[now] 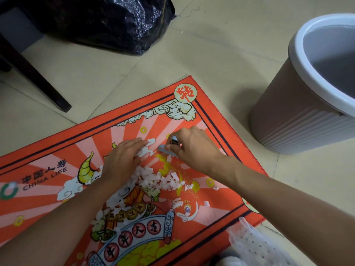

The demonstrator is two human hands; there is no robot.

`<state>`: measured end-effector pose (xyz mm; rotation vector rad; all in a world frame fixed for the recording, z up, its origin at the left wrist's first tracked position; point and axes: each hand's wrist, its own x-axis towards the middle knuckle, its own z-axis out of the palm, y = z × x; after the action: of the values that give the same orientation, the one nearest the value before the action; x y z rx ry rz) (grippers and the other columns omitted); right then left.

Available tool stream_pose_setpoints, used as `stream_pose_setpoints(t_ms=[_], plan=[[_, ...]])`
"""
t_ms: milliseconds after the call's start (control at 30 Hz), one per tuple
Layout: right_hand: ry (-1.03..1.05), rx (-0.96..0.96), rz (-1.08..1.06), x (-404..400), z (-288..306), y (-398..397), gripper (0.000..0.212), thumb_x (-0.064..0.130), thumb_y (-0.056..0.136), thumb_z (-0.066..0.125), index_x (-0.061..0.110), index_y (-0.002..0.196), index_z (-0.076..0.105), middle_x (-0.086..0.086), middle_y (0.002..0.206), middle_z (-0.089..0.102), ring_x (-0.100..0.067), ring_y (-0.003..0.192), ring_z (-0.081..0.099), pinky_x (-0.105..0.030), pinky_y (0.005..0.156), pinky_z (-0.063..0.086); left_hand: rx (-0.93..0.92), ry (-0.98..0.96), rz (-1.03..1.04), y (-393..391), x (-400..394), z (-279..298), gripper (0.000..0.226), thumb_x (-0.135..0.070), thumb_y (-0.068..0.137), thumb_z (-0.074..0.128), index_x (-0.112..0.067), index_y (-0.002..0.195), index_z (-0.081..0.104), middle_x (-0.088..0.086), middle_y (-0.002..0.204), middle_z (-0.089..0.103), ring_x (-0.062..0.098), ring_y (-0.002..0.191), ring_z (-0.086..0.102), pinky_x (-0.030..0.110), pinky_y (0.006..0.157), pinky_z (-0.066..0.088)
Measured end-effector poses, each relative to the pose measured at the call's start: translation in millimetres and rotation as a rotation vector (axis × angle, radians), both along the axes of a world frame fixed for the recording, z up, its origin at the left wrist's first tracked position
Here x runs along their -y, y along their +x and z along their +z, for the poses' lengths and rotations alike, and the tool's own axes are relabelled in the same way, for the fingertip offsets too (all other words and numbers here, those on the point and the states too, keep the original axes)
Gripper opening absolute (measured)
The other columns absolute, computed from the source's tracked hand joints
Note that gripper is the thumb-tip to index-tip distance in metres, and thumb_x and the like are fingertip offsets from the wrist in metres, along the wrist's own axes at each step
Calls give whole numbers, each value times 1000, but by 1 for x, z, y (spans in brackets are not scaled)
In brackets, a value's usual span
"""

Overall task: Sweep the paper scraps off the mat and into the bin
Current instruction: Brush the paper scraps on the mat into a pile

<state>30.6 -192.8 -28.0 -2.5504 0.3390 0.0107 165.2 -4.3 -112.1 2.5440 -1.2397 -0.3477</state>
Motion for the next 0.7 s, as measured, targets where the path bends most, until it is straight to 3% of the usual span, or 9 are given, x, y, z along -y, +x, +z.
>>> stream_pose_setpoints(t_ms=[67, 233, 367, 467, 700], plan=[[5, -5, 24, -9, 2, -2, 26, 32, 98, 56, 13, 90, 72, -9, 71, 68, -28, 63, 58, -33, 57, 45, -8, 1, 10, 2, 0, 0, 53, -11, 89, 69, -22, 139, 55, 2, 143, 54, 27, 131, 48, 46, 102, 43], [35, -3, 82, -31, 1, -5, 28, 33, 98, 55, 12, 92, 72, -9, 76, 69, -30, 71, 61, -38, 65, 50, -9, -2, 25, 3, 0, 0, 38, -24, 100, 53, -24, 138, 56, 1, 143, 54, 26, 131, 48, 43, 101, 42], [74, 0, 44, -32, 1, 1, 28, 33, 96, 56, 12, 86, 72, -9, 72, 69, -29, 65, 61, -34, 60, 49, -53, 33, 13, 7, -2, 2, 49, -38, 98, 31, -25, 138, 55, -1, 144, 53, 25, 132, 48, 42, 102, 42], [89, 28, -36, -20, 5, 8, 25, 30, 95, 57, 15, 86, 74, -6, 67, 69, -24, 59, 61, -34, 55, 47, -50, 37, 7, 9, -3, 0, 39, -28, 104, 37, -26, 139, 54, -2, 144, 53, 23, 132, 47, 41, 104, 41], [-64, 98, -120, 7, 14, 17, 16, 30, 93, 60, 22, 91, 75, -1, 78, 74, -26, 73, 66, -34, 68, 52, -127, -1, 45, 10, -1, 2, 39, -15, 103, 42, -24, 138, 55, -1, 146, 51, 22, 135, 44, 42, 109, 38]])
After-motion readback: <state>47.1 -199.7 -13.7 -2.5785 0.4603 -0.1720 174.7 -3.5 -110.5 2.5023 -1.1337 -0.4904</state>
